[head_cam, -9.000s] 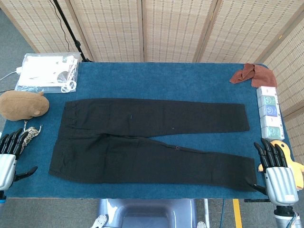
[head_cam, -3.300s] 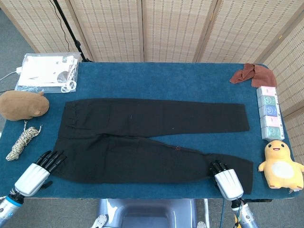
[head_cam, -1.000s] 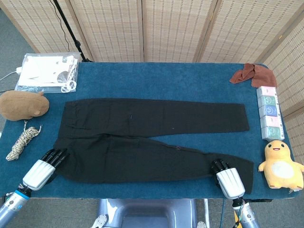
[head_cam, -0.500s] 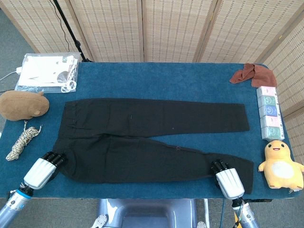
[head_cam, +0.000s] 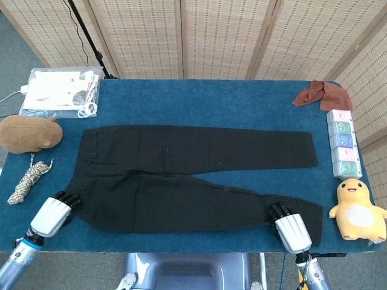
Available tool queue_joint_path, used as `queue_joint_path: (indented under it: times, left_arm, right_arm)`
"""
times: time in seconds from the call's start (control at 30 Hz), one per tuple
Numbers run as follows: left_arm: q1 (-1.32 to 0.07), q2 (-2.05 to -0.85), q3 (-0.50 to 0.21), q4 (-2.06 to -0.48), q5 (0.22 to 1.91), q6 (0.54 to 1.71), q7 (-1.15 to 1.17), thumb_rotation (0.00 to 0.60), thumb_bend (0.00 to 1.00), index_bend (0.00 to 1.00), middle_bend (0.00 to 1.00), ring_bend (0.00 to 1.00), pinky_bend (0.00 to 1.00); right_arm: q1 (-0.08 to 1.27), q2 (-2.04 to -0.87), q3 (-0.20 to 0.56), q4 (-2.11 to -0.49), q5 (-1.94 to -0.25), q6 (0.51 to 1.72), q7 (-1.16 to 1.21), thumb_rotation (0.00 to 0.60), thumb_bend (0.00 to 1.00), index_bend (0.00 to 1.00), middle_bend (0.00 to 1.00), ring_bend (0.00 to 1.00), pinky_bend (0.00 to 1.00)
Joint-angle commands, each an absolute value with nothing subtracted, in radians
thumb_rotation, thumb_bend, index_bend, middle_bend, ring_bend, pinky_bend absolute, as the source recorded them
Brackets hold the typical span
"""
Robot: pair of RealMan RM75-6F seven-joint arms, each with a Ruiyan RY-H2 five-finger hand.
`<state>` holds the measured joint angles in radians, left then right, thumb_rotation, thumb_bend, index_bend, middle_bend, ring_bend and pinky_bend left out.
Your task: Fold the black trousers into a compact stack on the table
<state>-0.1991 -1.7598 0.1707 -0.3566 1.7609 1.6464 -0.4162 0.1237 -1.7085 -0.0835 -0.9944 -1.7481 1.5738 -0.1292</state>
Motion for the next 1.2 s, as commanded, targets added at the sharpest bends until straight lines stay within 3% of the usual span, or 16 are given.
queue_joint_path:
  times: [0.03, 0.3, 0.5, 0.9, 1.2]
  left_arm:
    - [-0.207, -1.740, 0.168, -0.385, 1.755, 1.638, -0.444, 0.600, 0.54, 0.61, 0.53, 0.52, 0.47]
    - [-0.228, -1.661, 0.138, -0.509, 1.727, 1.633, -0.456, 0.600, 0.54, 0.62, 0.54, 0.53, 0.48]
    - [-0.277, -1.556, 0.099, -0.722, 1.692, 1.571, -0.421, 0.600, 0.53, 0.63, 0.54, 0.53, 0.48]
    - [-0.408, -1.374, -0.043, -1.160, 1.520, 1.305, -0.127, 0.600, 0.51, 0.63, 0.54, 0.54, 0.48]
    - [-0.505, -1.352, -0.136, -1.250, 1.361, 1.091, -0.073, 0.600, 0.50, 0.63, 0.55, 0.55, 0.49]
  right_arm:
    - [0.128, -1.696, -0.077, -1.022, -1.754, 1.587, -0.128, 0.600, 0.64, 0.61, 0.39, 0.30, 0.50]
    - [0.140, -1.646, -0.049, -1.114, -1.743, 1.598, -0.123, 0.600, 0.64, 0.64, 0.43, 0.32, 0.50]
    - [0.185, -1.593, 0.005, -1.188, -1.721, 1.570, -0.130, 0.600, 0.64, 0.65, 0.43, 0.32, 0.50]
    - [0.335, -1.531, 0.141, -1.260, -1.620, 1.392, -0.197, 0.600, 0.64, 0.65, 0.44, 0.33, 0.50]
    - [0.415, -1.575, 0.193, -1.172, -1.559, 1.315, -0.191, 0.600, 0.64, 0.66, 0.44, 0.33, 0.50]
